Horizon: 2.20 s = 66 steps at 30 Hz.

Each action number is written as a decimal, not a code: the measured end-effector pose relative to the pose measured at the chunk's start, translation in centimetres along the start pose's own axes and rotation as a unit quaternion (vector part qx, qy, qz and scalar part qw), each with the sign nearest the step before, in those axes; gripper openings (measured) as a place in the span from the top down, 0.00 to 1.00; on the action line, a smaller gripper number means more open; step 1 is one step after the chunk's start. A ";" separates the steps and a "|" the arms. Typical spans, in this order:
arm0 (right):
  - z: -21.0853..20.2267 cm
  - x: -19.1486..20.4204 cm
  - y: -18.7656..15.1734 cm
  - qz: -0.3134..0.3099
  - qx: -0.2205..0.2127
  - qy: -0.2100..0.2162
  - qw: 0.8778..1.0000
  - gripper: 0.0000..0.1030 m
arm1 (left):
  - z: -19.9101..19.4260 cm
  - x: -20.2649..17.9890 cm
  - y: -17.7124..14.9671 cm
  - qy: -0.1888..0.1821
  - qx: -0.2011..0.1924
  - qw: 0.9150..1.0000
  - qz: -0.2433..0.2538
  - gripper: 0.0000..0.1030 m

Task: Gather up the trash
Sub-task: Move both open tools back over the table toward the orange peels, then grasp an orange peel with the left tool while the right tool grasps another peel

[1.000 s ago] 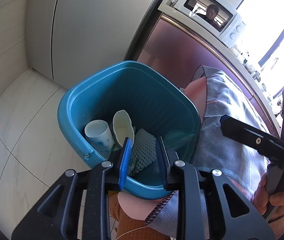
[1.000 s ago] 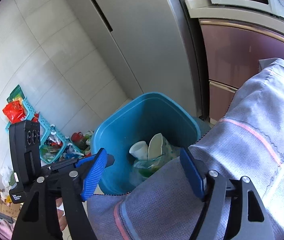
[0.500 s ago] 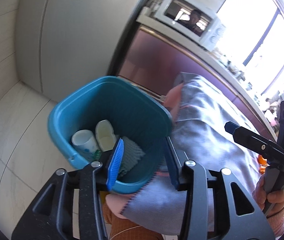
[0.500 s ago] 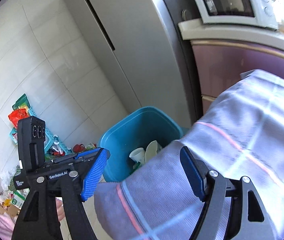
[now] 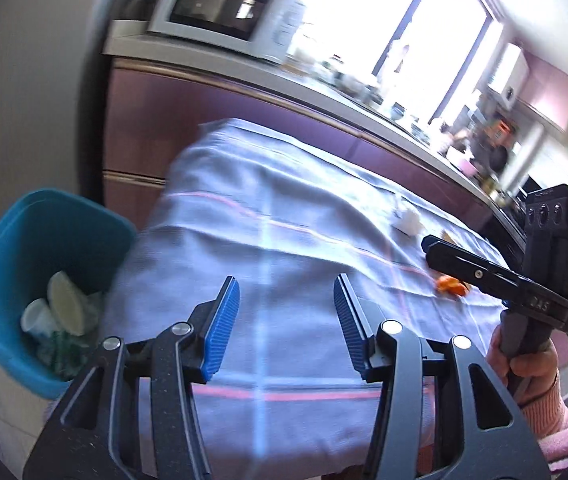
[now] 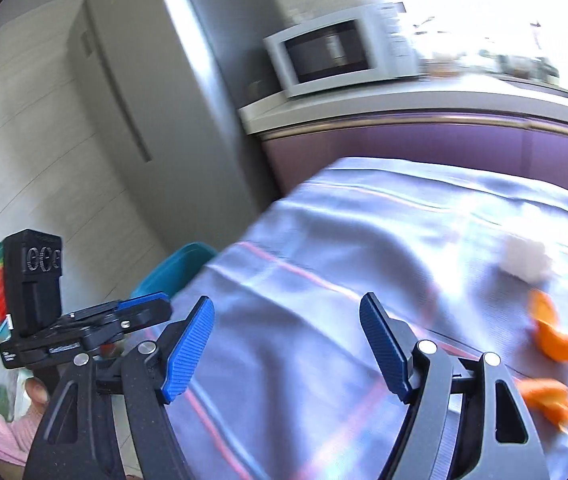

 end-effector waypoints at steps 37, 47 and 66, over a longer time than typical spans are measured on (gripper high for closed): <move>-7.9 -18.0 -4.5 0.166 -0.061 -0.076 0.981 0.31 | 18.7 -22.9 -0.2 -0.054 0.174 0.956 0.230 0.65; -6.4 -17.6 -3.4 0.150 -0.044 -0.063 0.986 0.31 | 18.5 -23.1 -0.7 -0.039 0.166 0.956 0.241 0.86; -3.3 -16.9 -2.4 0.124 0.014 -0.080 0.989 0.58 | 13.0 -16.7 -0.2 -0.041 0.131 0.978 0.154 0.87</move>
Point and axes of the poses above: each gripper's, at about its wrist camera, not at the fingertips, and z roughly the way its jaws point, x to its left, y to its top, the point moved 5 cm from there along z, roughly the way its jaws point, and after that the axes turned 8 degrees about x, right-handed, at the moved point
